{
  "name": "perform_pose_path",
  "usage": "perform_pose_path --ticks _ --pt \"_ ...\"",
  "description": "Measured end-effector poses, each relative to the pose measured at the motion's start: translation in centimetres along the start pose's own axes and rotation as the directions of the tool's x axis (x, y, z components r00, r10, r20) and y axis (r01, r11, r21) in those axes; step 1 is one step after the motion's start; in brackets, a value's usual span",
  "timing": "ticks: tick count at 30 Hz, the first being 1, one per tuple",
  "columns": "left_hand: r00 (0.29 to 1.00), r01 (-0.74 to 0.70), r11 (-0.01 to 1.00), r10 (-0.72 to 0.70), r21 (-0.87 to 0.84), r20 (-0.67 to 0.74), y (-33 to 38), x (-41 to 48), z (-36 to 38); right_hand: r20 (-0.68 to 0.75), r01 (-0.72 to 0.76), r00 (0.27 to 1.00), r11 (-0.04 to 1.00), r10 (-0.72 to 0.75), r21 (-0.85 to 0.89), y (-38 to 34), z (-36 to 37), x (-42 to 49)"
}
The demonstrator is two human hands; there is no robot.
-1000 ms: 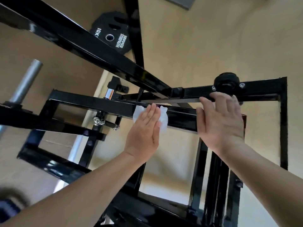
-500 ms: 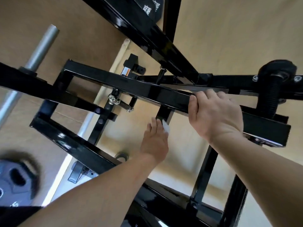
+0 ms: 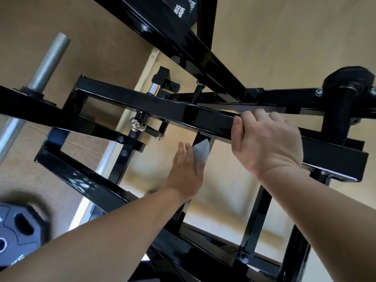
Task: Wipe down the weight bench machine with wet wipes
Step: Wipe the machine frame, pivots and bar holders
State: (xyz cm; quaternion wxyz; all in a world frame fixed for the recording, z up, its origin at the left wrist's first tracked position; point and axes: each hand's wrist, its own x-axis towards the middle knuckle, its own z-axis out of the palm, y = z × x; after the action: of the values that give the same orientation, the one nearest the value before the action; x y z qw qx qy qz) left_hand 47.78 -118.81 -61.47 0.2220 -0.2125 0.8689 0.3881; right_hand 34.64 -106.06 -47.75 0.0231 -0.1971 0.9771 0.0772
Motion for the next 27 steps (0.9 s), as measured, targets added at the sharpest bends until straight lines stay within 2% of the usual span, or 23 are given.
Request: perform_pose_path --ticks 2,5,8,9,11,13,15,21,24,27 --pt "0.995 0.098 0.993 -0.096 0.072 -0.037 0.1 -0.2 -0.4 -0.007 -0.009 1.0 1.0 0.009 0.005 0.0 0.0 0.1" --pt "0.995 0.035 0.986 -0.019 0.164 -0.097 0.4 -0.1 -0.9 -0.009 -0.005 1.0 1.0 0.005 -0.009 -0.1 0.0 0.1" --pt "0.987 0.046 0.996 -0.034 0.073 -0.157 1.0 0.0 -1.9 -0.014 -0.009 1.0 1.0 0.009 -0.007 -0.1 0.0 0.0" --pt "0.986 0.044 0.995 -0.029 0.091 -0.163 1.1 -0.1 -2.2 -0.016 -0.01 1.0 1.0 0.01 -0.006 -0.1 0.0 0.0" --pt "0.995 0.001 0.994 0.01 0.106 -0.099 1.3 -0.4 -2.4 -0.011 -0.009 1.0 1.0 0.009 -0.007 -0.1 0.0 0.0" --pt "0.997 -0.029 0.999 0.027 0.035 0.074 1.1 -0.6 -1.6 -0.004 -0.012 1.0 1.0 0.012 -0.008 -0.1 0.0 0.0" --pt "0.975 -0.057 0.997 0.046 0.044 0.217 0.9 -0.3 -0.4 -0.009 -0.013 1.0 1.0 0.013 -0.009 -0.1 0.0 0.0" --pt "0.961 -0.054 0.998 0.044 0.028 0.275 1.6 3.4 -0.9 -0.003 -0.018 1.0 1.0 0.018 -0.019 -0.1 0.0 -0.1" --pt "0.935 0.01 0.981 -0.077 0.192 0.345 2.2 0.9 -0.6 0.012 -0.02 1.0 1.0 0.021 -0.022 -0.1 -0.2 -0.1" --pt "0.855 0.102 0.926 -0.268 0.363 0.445 2.5 -3.2 0.1 0.02 -0.019 1.0 1.0 0.02 -0.025 -0.1 -0.2 0.0"
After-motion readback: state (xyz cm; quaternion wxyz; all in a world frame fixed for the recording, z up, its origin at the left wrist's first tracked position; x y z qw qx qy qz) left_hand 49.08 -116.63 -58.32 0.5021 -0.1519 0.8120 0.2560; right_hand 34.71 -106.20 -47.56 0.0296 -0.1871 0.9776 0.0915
